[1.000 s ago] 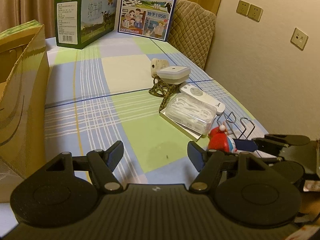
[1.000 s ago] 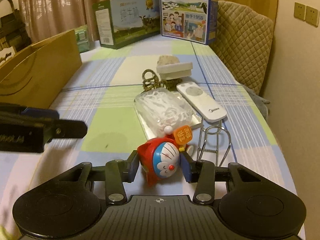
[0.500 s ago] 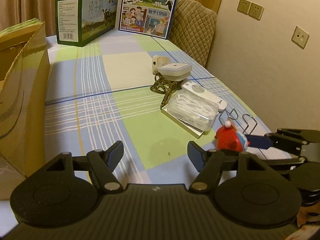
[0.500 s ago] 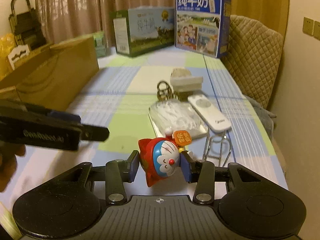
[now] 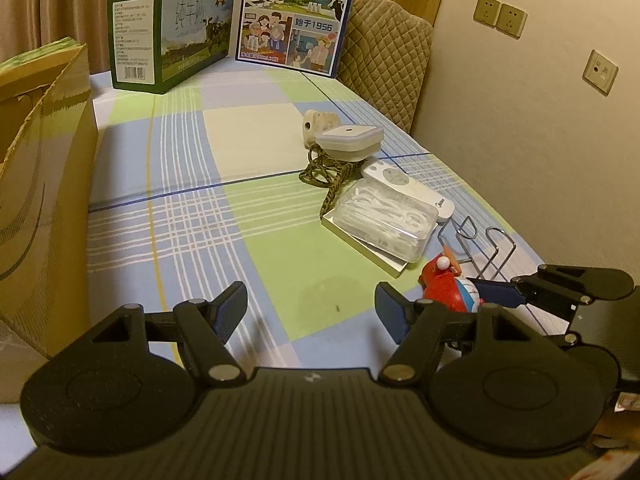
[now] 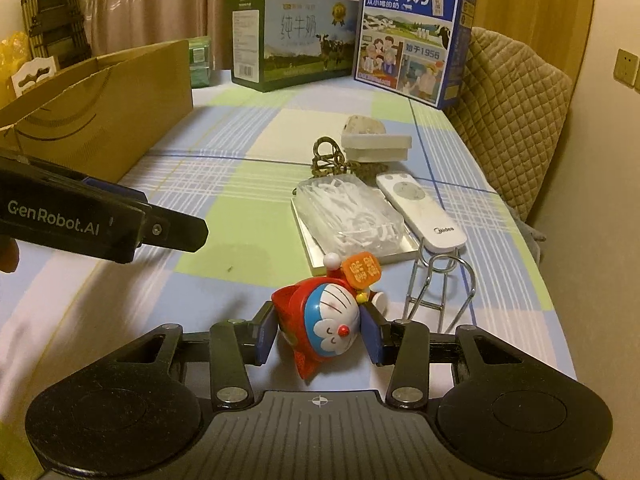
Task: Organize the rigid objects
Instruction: 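Lift the Doraemon figure with the right gripper while the left grasps the clear floss-pick box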
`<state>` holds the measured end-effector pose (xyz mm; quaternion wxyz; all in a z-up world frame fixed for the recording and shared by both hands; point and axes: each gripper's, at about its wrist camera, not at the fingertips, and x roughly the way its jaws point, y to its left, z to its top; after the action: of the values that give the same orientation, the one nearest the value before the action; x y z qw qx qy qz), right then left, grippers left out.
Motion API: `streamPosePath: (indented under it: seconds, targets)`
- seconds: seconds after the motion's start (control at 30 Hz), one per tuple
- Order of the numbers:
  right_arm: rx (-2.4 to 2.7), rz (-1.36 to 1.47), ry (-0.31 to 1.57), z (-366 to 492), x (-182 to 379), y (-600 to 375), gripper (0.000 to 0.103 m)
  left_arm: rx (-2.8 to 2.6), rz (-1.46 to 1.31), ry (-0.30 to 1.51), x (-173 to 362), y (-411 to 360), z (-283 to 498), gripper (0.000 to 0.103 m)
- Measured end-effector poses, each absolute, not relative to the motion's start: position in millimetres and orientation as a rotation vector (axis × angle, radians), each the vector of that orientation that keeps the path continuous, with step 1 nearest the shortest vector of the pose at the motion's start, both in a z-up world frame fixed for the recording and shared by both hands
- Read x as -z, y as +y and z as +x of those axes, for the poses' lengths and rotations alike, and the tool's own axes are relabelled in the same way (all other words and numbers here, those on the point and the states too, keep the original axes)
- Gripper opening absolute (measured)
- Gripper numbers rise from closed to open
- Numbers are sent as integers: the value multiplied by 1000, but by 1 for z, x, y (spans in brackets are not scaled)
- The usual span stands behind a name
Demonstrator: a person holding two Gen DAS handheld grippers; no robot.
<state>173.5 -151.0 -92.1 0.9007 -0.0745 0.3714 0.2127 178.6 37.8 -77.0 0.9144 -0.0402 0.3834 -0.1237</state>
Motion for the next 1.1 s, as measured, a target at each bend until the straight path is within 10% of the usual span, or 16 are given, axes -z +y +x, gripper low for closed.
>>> streamPosePath:
  seconds: [1.1]
  targets:
    - [-566, -141, 587, 203, 37, -165, 41, 214, -139, 730, 53, 37, 199, 66]
